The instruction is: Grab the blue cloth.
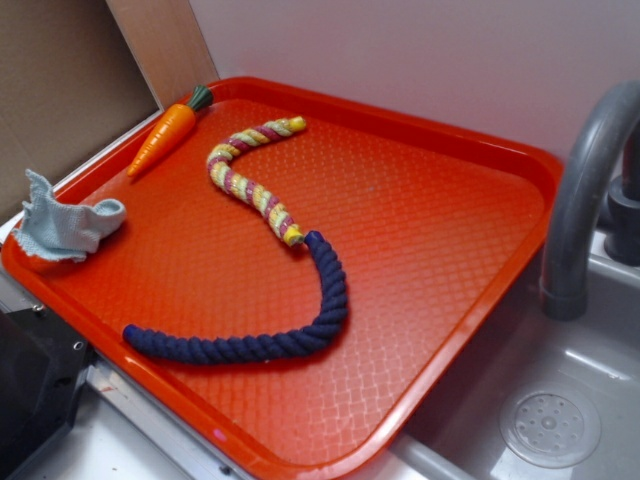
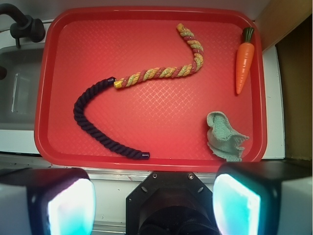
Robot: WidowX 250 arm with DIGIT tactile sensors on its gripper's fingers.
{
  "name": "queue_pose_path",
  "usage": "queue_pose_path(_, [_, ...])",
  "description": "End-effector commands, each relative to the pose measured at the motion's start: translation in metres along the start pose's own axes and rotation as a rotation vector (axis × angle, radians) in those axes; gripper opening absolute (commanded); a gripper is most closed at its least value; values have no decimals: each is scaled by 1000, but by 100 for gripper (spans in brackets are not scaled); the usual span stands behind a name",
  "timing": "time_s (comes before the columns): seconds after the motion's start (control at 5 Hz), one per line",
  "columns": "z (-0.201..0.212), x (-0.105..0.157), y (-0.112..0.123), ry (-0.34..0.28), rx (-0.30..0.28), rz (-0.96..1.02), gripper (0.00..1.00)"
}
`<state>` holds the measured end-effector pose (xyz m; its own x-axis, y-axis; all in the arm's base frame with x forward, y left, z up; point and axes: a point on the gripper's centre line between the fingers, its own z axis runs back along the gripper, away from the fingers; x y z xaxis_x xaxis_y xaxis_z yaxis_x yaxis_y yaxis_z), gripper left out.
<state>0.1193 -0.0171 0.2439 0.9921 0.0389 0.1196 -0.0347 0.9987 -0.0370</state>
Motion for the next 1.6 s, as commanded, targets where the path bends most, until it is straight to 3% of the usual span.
queue_pose_path(0.0, [0, 0, 0, 0, 0, 0, 100])
queue_pose_path(0.2, [-51, 18, 33, 95, 36, -162, 100])
queue_pose_path(0.4, [-90, 28, 54, 79, 102, -278, 100])
queue_pose_path(0.6, [-129, 31, 79, 112, 178, -297, 100])
queue_pose_path(0.8, [-175, 19, 88, 173, 217, -354, 100])
queue_pose_path(1.0, [-192, 15, 101, 216, 206, -394, 100])
queue_pose_path(1.2, [-197, 12, 104, 234, 227, -345, 0])
queue_pose_path(1.4, [-196, 15, 106, 254, 198, -353, 0])
